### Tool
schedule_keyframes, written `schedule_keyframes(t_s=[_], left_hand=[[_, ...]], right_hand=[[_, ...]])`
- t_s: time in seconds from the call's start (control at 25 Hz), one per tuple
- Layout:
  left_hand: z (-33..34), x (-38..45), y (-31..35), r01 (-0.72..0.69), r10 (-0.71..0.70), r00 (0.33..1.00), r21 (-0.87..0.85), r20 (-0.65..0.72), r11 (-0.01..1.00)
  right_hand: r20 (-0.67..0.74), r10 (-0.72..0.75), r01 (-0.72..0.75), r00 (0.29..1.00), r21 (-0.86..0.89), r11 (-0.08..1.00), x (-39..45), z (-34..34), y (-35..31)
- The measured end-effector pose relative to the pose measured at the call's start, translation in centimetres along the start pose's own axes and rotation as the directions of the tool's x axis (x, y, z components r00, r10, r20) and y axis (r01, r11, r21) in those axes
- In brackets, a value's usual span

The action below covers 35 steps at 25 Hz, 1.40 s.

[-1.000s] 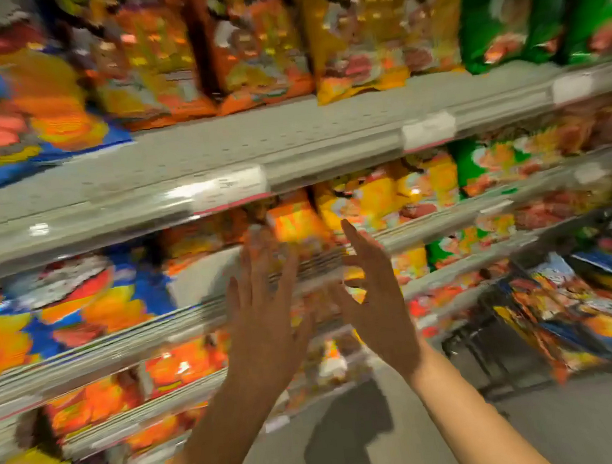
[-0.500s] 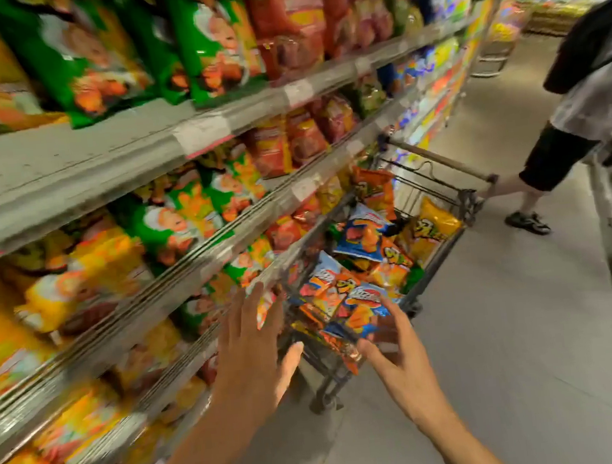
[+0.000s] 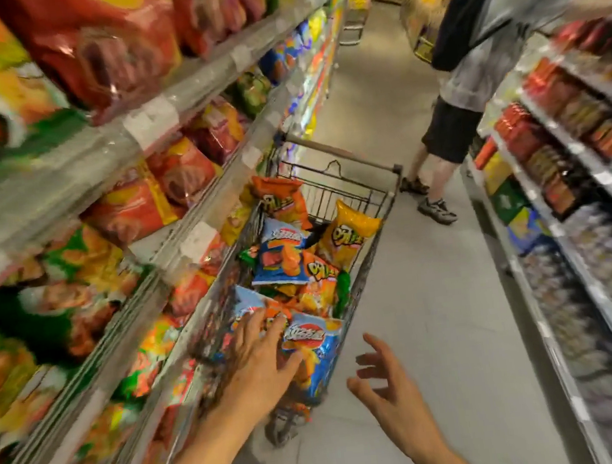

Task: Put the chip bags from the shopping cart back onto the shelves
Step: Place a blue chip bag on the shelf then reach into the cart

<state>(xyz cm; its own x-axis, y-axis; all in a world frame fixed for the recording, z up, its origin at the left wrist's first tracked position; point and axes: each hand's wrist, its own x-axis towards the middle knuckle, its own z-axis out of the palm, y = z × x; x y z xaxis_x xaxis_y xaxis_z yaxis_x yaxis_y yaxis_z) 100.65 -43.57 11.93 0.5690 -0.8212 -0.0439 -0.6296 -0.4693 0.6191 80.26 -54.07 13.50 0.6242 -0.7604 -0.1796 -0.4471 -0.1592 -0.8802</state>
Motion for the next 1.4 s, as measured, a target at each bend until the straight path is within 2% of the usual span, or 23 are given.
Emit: schedule_keyframes(t_s=[0.16,0.28,0.44,0.6,0.76,0.88,1.04,1.16,1.28,1.4], left_hand=[[0.2,5.8,-2.4,0.092,-0.064,0.986,-0.179,0.153,0.980],[0.5,9.5,-3.7,0.176,-0.110,0.957,-0.236,0.268,0.956],[1.7,15.4,-5.4,0.233,-0.175,0.953,-0.227,0.249,0.946],[3.3,22.6,-6.9,0.379,-0.347,0.914,-0.136,0.211,0.915],[5.4,31.3,-7.3,0.502,-0.480,0.856,-0.085,0.192,0.861],[7.3,37.3,-8.2,0.566,-0.557,0.819,-0.042,0.139,0.823],[9.3,42.7,-9.7,0.654,-0.642,0.752,-0.050,0.149,0.755],[10.3,45.3,-11.0,0.732,-0.698,0.680,-0.160,0.223,0.662],[11.5,45.9,-11.6,0.743,-0.718,0.667,-0.101,0.201,0.662],[12.3,45.4,-11.5,0.718,-0.707,0.688,-0.015,0.166,0.695]], right_hand=[[-0.023,0.053,-0.053,0.998,0.005,0.999,4.4,0.5,-0.4],[0.005,0.115,-0.115,0.993,0.039,0.993,8.7,0.5,-0.1],[0.024,0.172,-0.174,0.985,0.087,0.981,17.0,0.0,1.0],[0.058,0.214,-0.220,0.975,0.148,0.964,28.7,-0.7,3.6],[0.008,0.357,-0.345,0.934,0.289,0.893,40.9,-2.1,7.9],[-0.026,0.488,-0.443,0.872,0.380,0.812,47.6,-2.2,10.8],[-0.162,0.538,-0.453,0.827,0.376,0.809,50.7,-0.5,12.7],[-0.199,0.645,-0.523,0.738,0.436,0.733,51.4,0.1,13.7],[-0.098,0.723,-0.556,0.684,0.572,0.603,52.0,-0.3,14.6],[0.037,0.704,-0.579,0.710,0.599,0.553,52.4,-1.1,15.1]])
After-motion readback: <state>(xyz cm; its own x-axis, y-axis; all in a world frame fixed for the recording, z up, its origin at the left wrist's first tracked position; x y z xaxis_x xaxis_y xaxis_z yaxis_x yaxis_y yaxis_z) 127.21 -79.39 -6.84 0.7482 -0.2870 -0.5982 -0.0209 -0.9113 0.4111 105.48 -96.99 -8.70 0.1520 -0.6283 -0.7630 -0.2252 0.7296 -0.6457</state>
